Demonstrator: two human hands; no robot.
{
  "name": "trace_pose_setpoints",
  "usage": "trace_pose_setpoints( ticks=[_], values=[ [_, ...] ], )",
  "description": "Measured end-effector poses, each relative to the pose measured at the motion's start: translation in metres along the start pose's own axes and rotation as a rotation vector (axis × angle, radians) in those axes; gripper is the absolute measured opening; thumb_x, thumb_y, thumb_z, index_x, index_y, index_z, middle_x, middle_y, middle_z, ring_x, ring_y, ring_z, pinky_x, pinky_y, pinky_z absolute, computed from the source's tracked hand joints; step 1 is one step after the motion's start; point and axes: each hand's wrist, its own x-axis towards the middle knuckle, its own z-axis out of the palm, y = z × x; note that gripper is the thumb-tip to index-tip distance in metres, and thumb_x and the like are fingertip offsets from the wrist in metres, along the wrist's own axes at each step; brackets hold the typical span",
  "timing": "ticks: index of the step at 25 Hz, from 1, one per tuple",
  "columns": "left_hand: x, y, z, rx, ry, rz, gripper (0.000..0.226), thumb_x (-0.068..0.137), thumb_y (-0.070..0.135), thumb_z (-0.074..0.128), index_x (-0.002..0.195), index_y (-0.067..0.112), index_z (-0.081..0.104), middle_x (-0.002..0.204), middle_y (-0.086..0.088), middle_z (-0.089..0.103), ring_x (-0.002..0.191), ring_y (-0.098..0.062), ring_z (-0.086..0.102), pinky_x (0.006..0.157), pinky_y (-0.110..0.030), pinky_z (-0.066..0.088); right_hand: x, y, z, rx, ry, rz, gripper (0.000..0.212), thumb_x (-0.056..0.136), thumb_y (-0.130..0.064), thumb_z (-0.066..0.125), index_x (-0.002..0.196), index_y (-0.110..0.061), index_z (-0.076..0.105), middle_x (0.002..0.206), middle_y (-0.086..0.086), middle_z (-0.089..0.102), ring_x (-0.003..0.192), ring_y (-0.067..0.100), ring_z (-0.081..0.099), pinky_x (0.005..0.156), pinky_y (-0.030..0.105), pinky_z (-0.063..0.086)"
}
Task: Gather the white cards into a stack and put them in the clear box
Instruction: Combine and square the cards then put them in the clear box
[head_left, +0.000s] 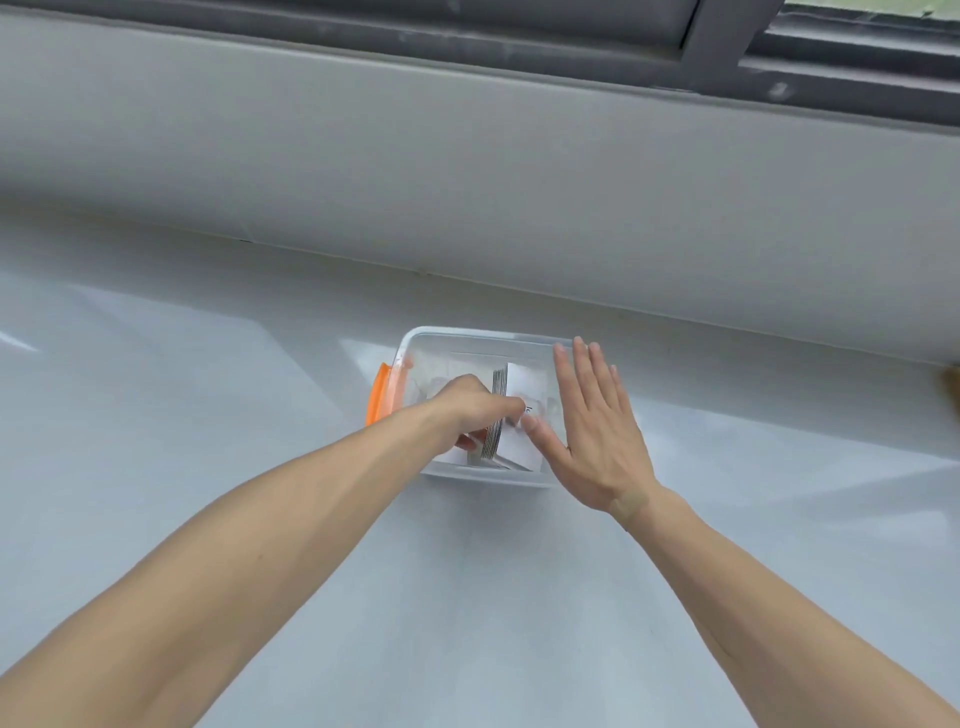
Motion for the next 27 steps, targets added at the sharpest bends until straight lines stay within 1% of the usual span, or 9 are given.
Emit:
trace_pose_setpoints(
  ticks=[4,8,12,14,16,17,20,23,27],
  values=[
    [0.017,0.000,0.018,0.016,-0.054,-0.074,0.038,0.078,0.035,0.066,0.102,0.005,0.064,0.087,-0.011,0.064,0.075,-0.025,0.062,0.070,-0.032,0.054,-0.001,0.000,0.000,0.011,0.009,0.003,0.077,0.093,-0.063,0.024,0.151,-0.022,-0.006,0.162,0.004,-0.007,0.146,0.014,-0.018,0.121,0.041,-0.002],
    [0.024,-0.002,0.027,0.032,-0.076,-0.080,0.033,0.085,0.030,0.062,0.107,0.006,0.064,0.110,-0.016,0.068,0.082,-0.025,0.063,0.073,-0.034,0.057,0.000,0.000,0.001,0.033,0.013,0.006,0.077,0.093,-0.062,0.024,0.152,-0.022,-0.005,0.163,0.003,-0.005,0.146,0.014,-0.016,0.122,0.044,0.002],
    [0.023,-0.002,0.030,0.055,-0.068,-0.056,0.016,0.088,0.022,0.057,0.090,0.009,0.064,0.100,-0.014,0.065,0.092,-0.029,0.065,0.086,-0.040,0.058,0.001,0.000,0.002,0.044,0.027,0.006,0.075,0.093,-0.061,0.024,0.152,-0.022,-0.004,0.163,0.003,-0.004,0.147,0.014,-0.014,0.122,0.045,0.004],
    [0.022,-0.001,0.032,0.156,-0.037,-0.028,0.016,0.087,0.021,0.054,0.078,0.009,0.059,0.087,-0.011,0.064,0.085,-0.030,0.066,0.078,-0.037,0.058,0.001,0.000,0.002,0.056,0.032,0.005,0.075,0.093,-0.059,0.024,0.152,-0.023,-0.004,0.163,0.003,-0.003,0.147,0.014,-0.014,0.121,0.046,0.005],
    [0.020,0.001,0.035,0.332,0.005,-0.004,0.023,0.087,0.025,0.051,0.068,0.011,0.051,0.070,-0.006,0.058,0.064,-0.023,0.059,0.059,-0.029,0.048,0.001,0.000,0.003,0.064,0.040,0.009,0.074,0.093,-0.058,0.026,0.152,-0.023,-0.004,0.163,0.003,-0.003,0.147,0.013,-0.013,0.121,0.046,0.004],
    [0.019,0.001,0.036,0.375,0.013,0.002,0.027,0.088,0.028,0.050,0.067,0.012,0.049,0.067,-0.005,0.056,0.058,-0.020,0.055,0.056,-0.028,0.044,0.001,0.000,0.003,0.064,0.040,0.013,0.074,0.094,-0.058,0.027,0.152,-0.023,-0.004,0.163,0.002,-0.003,0.147,0.013,-0.013,0.122,0.046,0.004],
    [0.018,0.000,0.035,0.392,0.010,-0.004,0.028,0.088,0.033,0.051,0.073,0.010,0.054,0.067,-0.006,0.057,0.053,-0.020,0.055,0.051,-0.027,0.043,0.000,-0.001,0.004,0.054,0.043,0.014,0.075,0.094,-0.056,0.029,0.152,-0.022,-0.004,0.163,0.002,-0.004,0.147,0.013,-0.014,0.122,0.046,0.004],
    [0.018,0.002,0.036,0.402,-0.002,0.001,0.019,0.087,0.025,0.051,0.082,0.008,0.058,0.069,-0.008,0.060,0.054,-0.023,0.058,0.050,-0.026,0.045,0.001,0.000,0.003,0.063,0.045,0.011,0.077,0.092,-0.058,0.028,0.152,-0.021,-0.004,0.163,0.002,-0.003,0.147,0.014,-0.013,0.121,0.046,0.004],
    [0.020,0.002,0.037,0.379,-0.016,0.002,0.021,0.086,0.020,0.053,0.094,0.004,0.064,0.082,-0.012,0.066,0.070,-0.030,0.066,0.069,-0.034,0.055,0.002,0.000,0.005,0.068,0.049,0.009,0.079,0.091,-0.059,0.029,0.152,-0.022,-0.003,0.163,0.003,-0.002,0.147,0.014,-0.013,0.121,0.047,0.005]
  ],
)
